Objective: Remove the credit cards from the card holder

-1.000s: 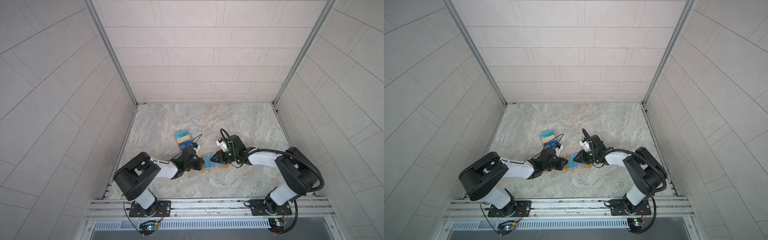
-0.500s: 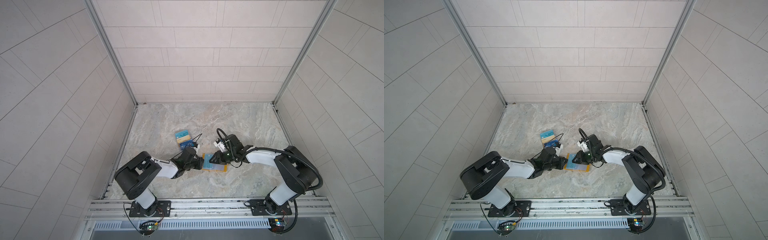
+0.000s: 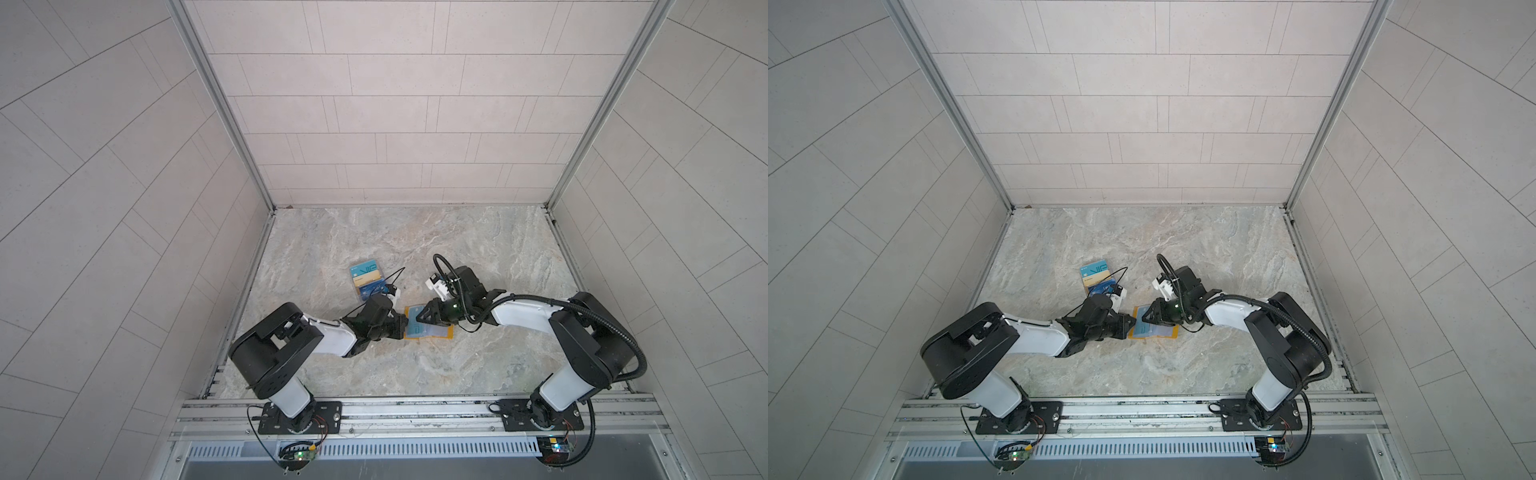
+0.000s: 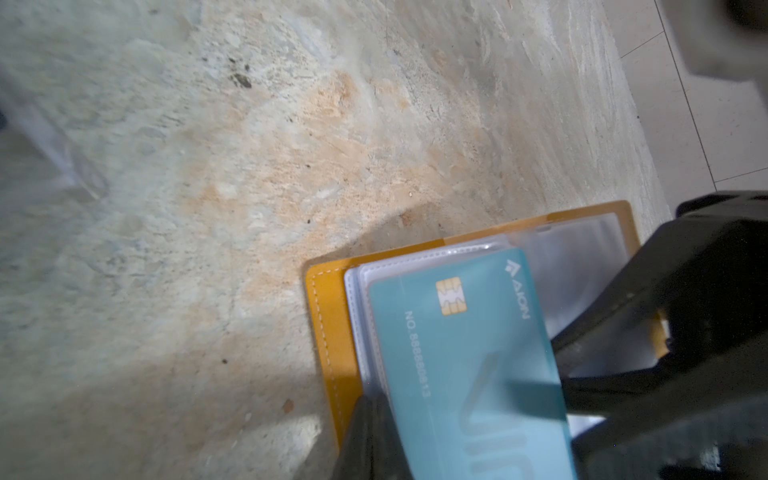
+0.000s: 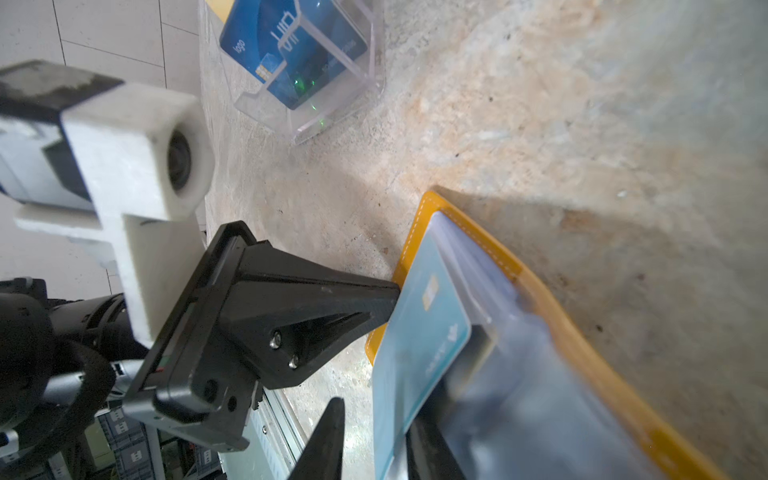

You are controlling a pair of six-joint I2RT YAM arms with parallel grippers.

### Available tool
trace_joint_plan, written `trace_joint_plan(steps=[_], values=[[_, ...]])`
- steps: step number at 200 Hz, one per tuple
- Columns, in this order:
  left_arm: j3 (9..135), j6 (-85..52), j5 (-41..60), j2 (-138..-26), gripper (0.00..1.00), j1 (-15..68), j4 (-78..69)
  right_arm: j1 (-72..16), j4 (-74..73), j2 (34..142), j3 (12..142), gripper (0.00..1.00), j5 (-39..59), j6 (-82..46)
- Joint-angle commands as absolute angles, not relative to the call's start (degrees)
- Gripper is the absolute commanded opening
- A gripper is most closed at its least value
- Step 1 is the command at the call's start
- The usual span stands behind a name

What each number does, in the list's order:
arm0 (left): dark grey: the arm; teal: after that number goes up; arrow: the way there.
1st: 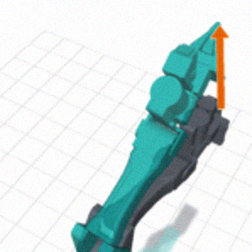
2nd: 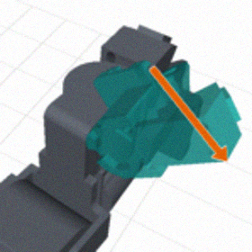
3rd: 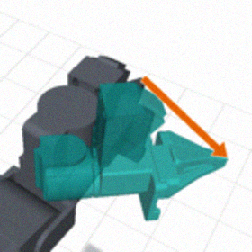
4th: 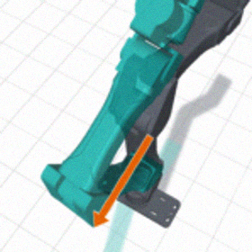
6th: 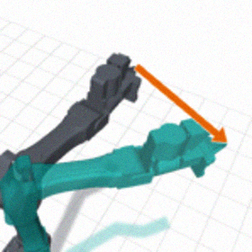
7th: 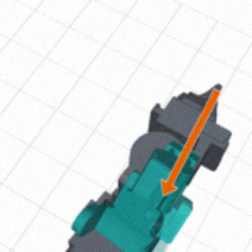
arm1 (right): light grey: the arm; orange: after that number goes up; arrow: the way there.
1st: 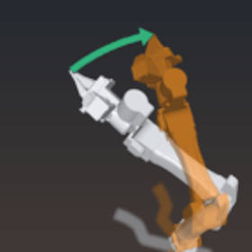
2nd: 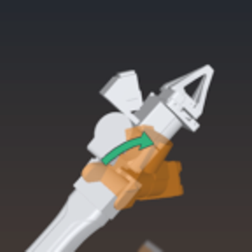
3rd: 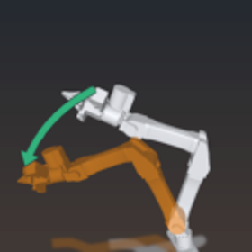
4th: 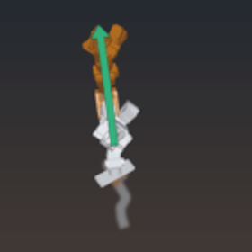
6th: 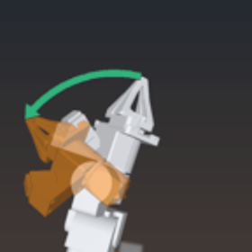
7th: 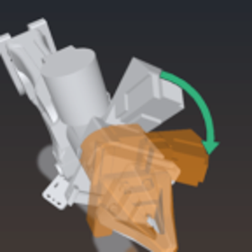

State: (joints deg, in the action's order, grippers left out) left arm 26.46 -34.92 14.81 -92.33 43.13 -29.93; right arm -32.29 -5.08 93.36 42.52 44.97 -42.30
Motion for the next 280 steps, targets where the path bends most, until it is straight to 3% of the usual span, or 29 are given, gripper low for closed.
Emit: trace_joint_plan(steps=[1, 100, 280], values=[[24.99, -34.10, 14.92, -94.24, 0.00, 43.68, -23.82, -33.59, -8.02, 95.41, 44.22, 0.28, 45.78, -43.54], [24.27, -34.45, 14.18, -94.15, 0.00, 43.66, -24.26, -34.25, -13.63, 97.99, 43.14, 0.27, 47.03, -46.41], [25.84, -34.19, 13.01, -93.70, 0.00, 43.68, -21.62, -28.23, -16.85, 90.54, 37.10, 0.24, 51.50, -47.73]])
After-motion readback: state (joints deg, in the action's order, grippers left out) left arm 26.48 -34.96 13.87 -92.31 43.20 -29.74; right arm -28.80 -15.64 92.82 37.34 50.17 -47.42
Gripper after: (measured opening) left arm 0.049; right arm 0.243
